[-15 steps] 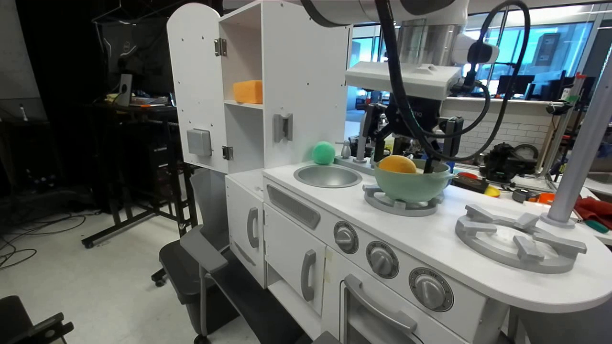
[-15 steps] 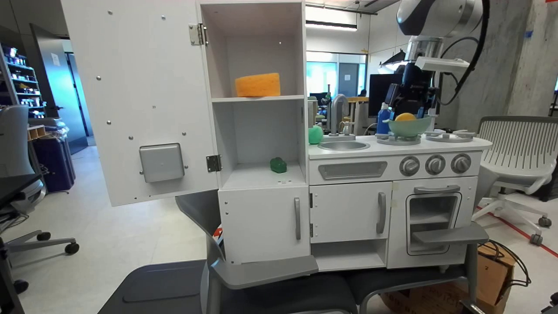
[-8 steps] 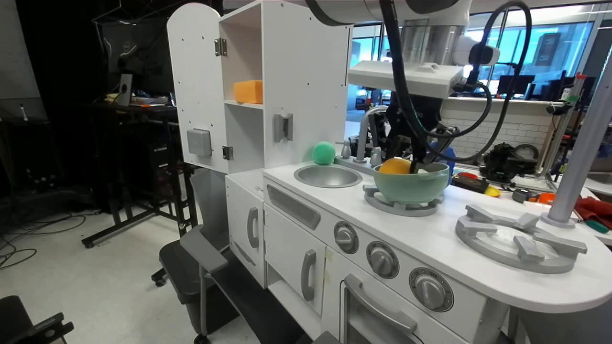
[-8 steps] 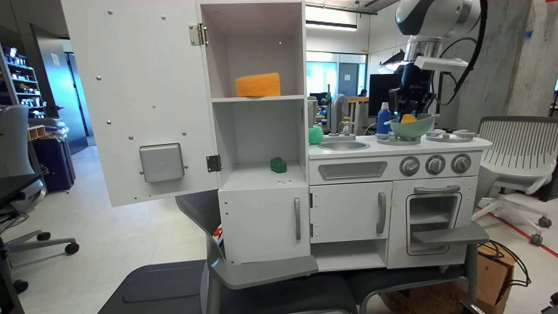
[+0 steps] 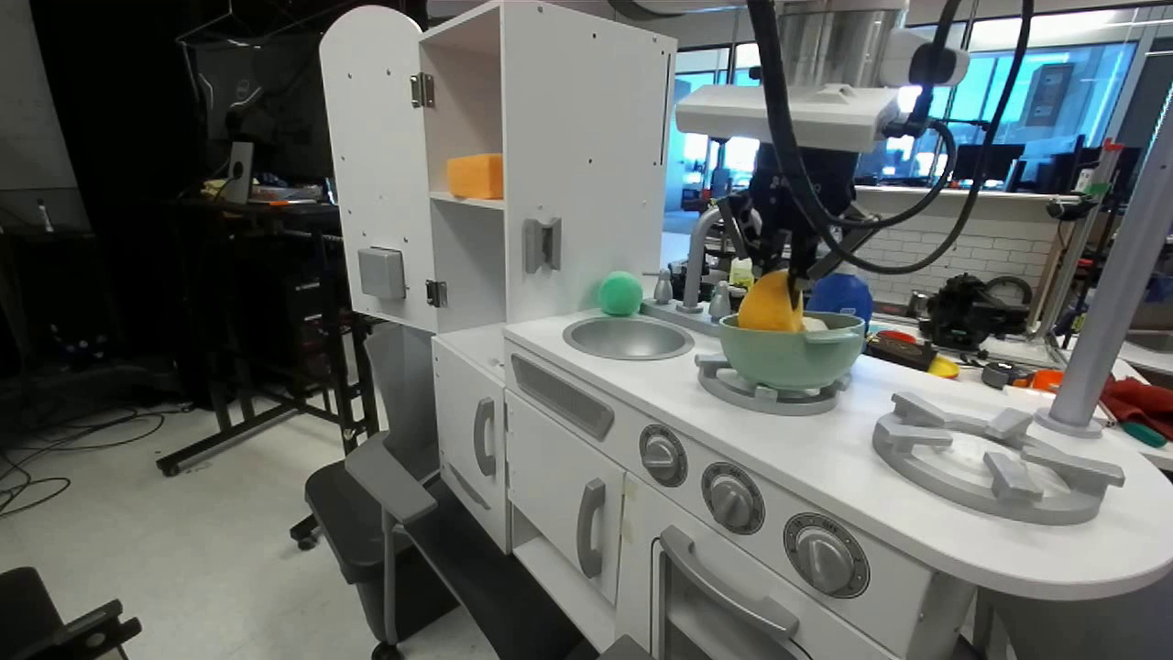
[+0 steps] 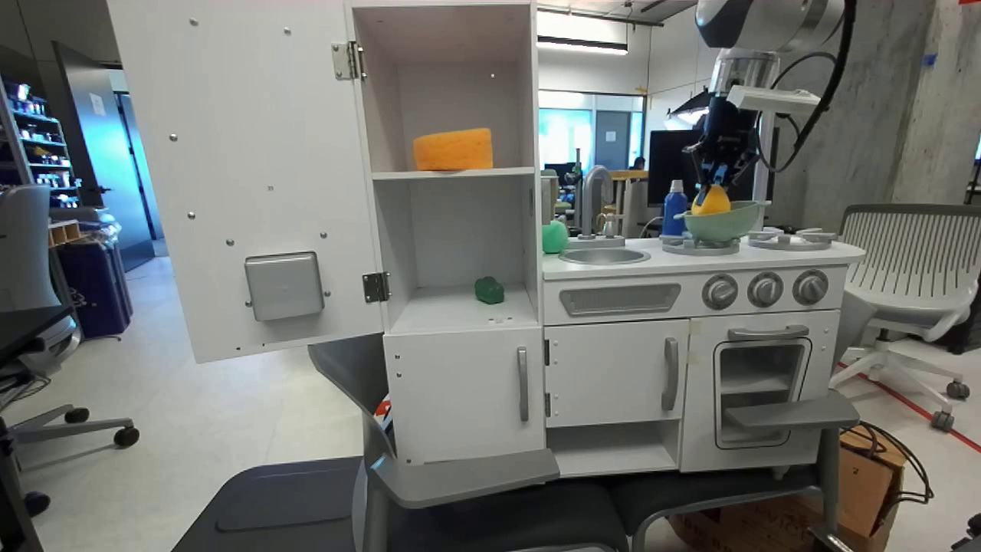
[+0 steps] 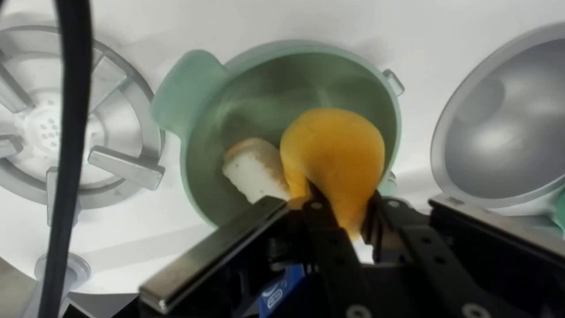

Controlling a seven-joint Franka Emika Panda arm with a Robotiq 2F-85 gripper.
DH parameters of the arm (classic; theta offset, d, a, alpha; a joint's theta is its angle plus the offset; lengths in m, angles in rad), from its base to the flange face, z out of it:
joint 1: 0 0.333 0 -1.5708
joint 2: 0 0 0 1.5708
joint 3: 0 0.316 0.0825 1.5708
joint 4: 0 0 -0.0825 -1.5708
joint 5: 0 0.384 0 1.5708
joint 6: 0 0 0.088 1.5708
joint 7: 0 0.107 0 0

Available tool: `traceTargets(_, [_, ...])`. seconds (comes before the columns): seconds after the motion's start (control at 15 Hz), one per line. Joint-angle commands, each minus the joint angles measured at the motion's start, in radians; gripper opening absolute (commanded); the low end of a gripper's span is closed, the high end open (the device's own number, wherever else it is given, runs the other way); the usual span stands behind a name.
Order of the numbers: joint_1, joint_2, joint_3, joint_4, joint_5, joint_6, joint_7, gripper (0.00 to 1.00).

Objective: Open the cabinet, then put the square and circle cushions in the top and bottom compartments of the cabinet

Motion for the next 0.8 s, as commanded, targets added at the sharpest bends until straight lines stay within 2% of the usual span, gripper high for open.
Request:
traceTargets(0.0, [0.002,-0.019,0.023,0.025,0.010,0.010,-0.030,0.05])
traceTargets(0.13, [0.010,-0.029,0.043,0.037,0.009,-0.004,-0.060,0.05])
traceTargets(0.4, [0.034,-0.072,0.119,0.043,0.010,-0.088,-0.206,0.05])
traceTargets(0.73, [0.132,-0.123,0.203,0.015,-0.003,-0.207,-0.293,0.05])
